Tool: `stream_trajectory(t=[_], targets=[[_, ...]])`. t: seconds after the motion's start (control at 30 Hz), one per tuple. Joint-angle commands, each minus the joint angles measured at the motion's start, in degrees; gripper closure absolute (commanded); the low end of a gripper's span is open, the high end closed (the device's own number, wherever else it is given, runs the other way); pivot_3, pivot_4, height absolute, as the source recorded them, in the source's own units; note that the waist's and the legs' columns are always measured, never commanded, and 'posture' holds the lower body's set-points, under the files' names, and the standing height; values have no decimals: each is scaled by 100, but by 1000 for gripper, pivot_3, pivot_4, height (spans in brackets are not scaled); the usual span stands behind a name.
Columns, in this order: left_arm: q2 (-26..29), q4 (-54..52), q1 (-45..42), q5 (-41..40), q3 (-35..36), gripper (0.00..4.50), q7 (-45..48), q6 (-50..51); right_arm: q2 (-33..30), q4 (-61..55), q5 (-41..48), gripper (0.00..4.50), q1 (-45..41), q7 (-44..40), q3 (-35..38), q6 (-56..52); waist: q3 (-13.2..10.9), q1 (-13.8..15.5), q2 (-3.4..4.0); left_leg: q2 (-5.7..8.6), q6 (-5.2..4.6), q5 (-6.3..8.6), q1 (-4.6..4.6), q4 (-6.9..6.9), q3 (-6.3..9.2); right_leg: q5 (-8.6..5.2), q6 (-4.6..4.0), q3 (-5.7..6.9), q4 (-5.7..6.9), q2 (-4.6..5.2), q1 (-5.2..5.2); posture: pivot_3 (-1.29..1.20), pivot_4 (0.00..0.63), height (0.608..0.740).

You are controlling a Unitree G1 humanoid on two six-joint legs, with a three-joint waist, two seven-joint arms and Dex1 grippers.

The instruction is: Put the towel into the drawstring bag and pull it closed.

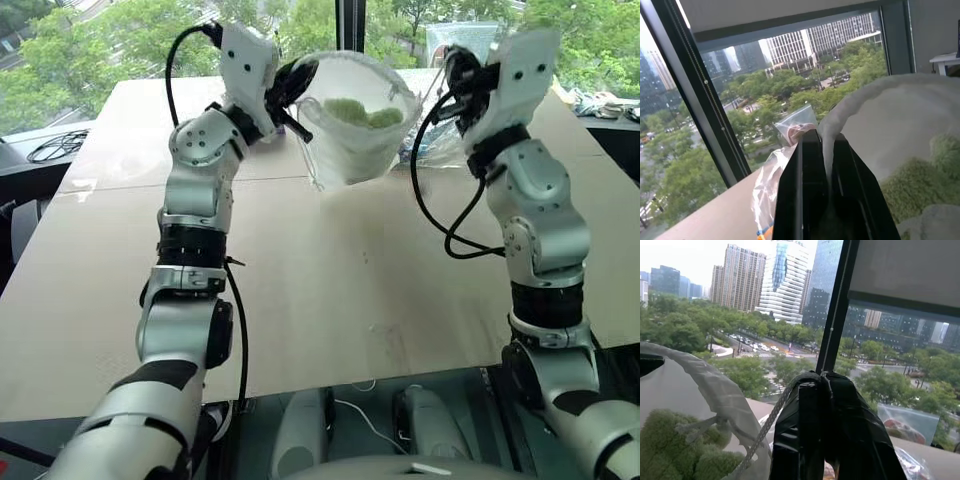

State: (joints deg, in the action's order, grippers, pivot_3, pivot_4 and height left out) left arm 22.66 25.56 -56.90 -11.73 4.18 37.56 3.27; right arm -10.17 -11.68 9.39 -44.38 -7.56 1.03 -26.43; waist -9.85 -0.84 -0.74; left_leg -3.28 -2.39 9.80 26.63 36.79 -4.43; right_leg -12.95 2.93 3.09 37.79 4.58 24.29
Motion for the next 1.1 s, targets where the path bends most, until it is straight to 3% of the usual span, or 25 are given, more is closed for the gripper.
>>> stream_trajectory(t=[0.03,0.07,0.17,0.27,0.37,0.4,0.57,0.8,0.97,1.1], targets=[[89,-219,43,96,-140,4500,225,-278,-130,-150,-122,4462,-130,-20,18,61,-1,3,0,0,0,0,1,1,0,0,0,0,0,0,1,0,150,740],[62,-242,89,52,-135,4500,252,-248,-149,-128,-148,4462,-109,-41,-12,51,-1,4,0,0,0,0,1,2,-1,0,0,0,-2,1,-1,0,150,740],[31,-359,189,-94,-59,3562,276,-171,-132,-179,-144,4500,-116,-93,-72,-32,-1,3,0,1,0,0,1,2,-3,0,1,0,-7,2,-2,0,150,740],[40,-489,279,-246,65,2238,282,-160,-96,-197,-163,4500,-146,-91,-79,-81,-1,3,0,0,0,0,1,1,1,0,0,1,-4,0,-1,0,150,740],[59,-970,470,-949,388,994,522,367,-53,-194,-179,4500,-181,-63,-72,-126,-1,-4,0,0,0,0,1,2,-1,0,0,-1,-6,2,-1,0,150,740],[137,-1217,599,-1211,486,390,667,593,-36,-198,-176,4500,-202,-55,-67,-148,-1,-5,0,0,0,0,2,2,-1,0,0,-1,-6,2,-1,0,150,740],[613,-2261,1145,-2337,972,390,1044,1753,50,-186,-121,4500,-332,-16,-1,-240,-1,-31,1,-3,1,0,0,0,3,0,0,0,-2,1,-1,0,150,740],[1026,-2859,1621,-2812,1329,390,889,2396,121,-150,-122,4500,-372,-38,-23,-265,-1,6,0,-1,1,0,0,4,6,0,0,3,-4,3,-5,0,150,740],[1391,-3048,2377,-2015,672,390,1165,2092,144,-124,-132,4500,-385,-31,-15,-255,-1,-12,1,-1,1,0,-2,1,2,0,-1,1,-2,3,-4,0,150,740],[1246,-2663,2600,-1218,159,390,1077,1369,142,-143,-140,4500,-380,-39,-18,-258,-1,10,1,-1,2,0,-4,0,3,-1,-2,2,-2,2,-4,0,150,740]])
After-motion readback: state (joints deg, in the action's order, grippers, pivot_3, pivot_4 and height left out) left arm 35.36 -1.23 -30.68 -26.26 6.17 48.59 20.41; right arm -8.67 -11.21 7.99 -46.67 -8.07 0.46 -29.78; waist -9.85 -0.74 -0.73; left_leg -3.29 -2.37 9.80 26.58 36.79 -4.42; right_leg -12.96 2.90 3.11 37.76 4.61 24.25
